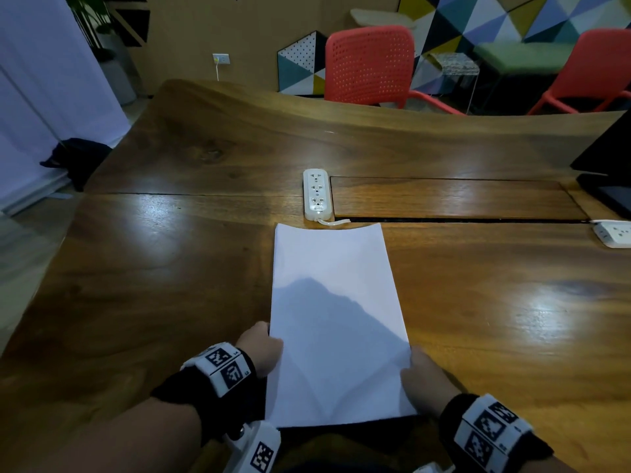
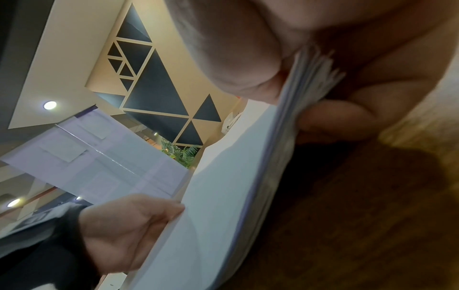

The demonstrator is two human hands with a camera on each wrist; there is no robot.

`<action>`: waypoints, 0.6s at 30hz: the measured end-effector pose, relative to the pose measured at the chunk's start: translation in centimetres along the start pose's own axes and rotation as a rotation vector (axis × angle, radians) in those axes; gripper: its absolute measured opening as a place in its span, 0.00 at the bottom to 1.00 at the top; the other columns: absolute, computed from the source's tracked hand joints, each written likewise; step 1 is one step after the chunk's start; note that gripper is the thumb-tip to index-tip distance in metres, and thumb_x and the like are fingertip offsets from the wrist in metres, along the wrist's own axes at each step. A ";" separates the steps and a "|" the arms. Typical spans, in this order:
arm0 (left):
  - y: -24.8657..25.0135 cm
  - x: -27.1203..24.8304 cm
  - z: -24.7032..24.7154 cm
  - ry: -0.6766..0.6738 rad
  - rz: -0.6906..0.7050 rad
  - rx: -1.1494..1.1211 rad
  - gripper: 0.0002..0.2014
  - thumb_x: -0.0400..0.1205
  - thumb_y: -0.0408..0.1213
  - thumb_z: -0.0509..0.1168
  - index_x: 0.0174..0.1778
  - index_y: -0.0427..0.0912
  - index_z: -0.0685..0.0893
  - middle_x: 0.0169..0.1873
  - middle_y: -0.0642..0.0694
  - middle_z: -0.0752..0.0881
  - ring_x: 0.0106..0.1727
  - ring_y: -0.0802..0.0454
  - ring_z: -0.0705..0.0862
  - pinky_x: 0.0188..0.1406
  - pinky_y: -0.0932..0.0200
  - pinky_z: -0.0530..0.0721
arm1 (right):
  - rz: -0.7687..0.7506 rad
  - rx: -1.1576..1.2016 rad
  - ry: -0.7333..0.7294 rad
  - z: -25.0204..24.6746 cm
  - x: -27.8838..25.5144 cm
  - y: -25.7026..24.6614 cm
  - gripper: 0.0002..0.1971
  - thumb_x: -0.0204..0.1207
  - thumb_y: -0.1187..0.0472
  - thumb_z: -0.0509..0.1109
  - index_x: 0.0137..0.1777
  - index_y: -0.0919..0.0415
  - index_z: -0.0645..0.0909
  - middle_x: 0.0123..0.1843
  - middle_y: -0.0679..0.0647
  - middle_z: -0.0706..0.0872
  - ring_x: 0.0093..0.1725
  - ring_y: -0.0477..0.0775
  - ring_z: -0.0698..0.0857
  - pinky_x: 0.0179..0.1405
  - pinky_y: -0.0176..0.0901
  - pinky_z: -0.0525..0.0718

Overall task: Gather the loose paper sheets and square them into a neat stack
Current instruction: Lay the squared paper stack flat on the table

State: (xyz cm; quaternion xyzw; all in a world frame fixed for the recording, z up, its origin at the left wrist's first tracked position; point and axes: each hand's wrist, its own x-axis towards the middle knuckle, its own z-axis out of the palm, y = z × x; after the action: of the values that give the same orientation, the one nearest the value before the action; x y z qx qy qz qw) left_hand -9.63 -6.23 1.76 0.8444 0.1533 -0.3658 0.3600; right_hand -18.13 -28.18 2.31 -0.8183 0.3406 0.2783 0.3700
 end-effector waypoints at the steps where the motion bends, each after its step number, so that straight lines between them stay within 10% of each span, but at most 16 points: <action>1: -0.4 -0.2 0.0 -0.024 -0.010 0.030 0.10 0.78 0.34 0.56 0.54 0.38 0.75 0.55 0.40 0.81 0.54 0.42 0.81 0.60 0.48 0.81 | 0.001 0.039 0.010 0.1 0.2 0.1 0.16 0.81 0.73 0.51 0.66 0.66 0.70 0.58 0.63 0.80 0.49 0.55 0.80 0.41 0.43 0.77; 4: -1.1 -0.5 0.2 -0.025 0.001 0.098 0.06 0.79 0.32 0.56 0.51 0.40 0.74 0.53 0.41 0.80 0.54 0.43 0.81 0.58 0.49 0.82 | 0.002 0.094 0.038 0.4 0.8 0.5 0.17 0.78 0.75 0.51 0.62 0.64 0.72 0.53 0.59 0.80 0.44 0.52 0.78 0.33 0.39 0.74; 9: -0.9 -0.7 0.5 0.026 0.030 0.159 0.11 0.80 0.32 0.54 0.56 0.36 0.75 0.58 0.37 0.81 0.56 0.41 0.81 0.60 0.46 0.81 | -0.019 0.025 0.051 0.3 0.8 0.4 0.14 0.79 0.74 0.51 0.61 0.66 0.71 0.62 0.61 0.80 0.57 0.62 0.80 0.56 0.48 0.79; 18: 0.0 -0.5 0.4 0.069 0.039 0.217 0.13 0.80 0.30 0.54 0.59 0.34 0.76 0.60 0.36 0.80 0.59 0.39 0.80 0.61 0.48 0.80 | -0.030 0.091 0.080 0.0 0.2 0.1 0.15 0.77 0.71 0.52 0.58 0.57 0.73 0.52 0.58 0.80 0.49 0.59 0.78 0.48 0.46 0.76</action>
State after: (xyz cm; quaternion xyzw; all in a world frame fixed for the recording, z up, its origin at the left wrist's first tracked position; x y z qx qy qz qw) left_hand -10.16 -6.52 1.92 0.8934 0.1087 -0.3437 0.2680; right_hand -18.12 -28.31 2.15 -0.8160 0.3551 0.2242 0.3972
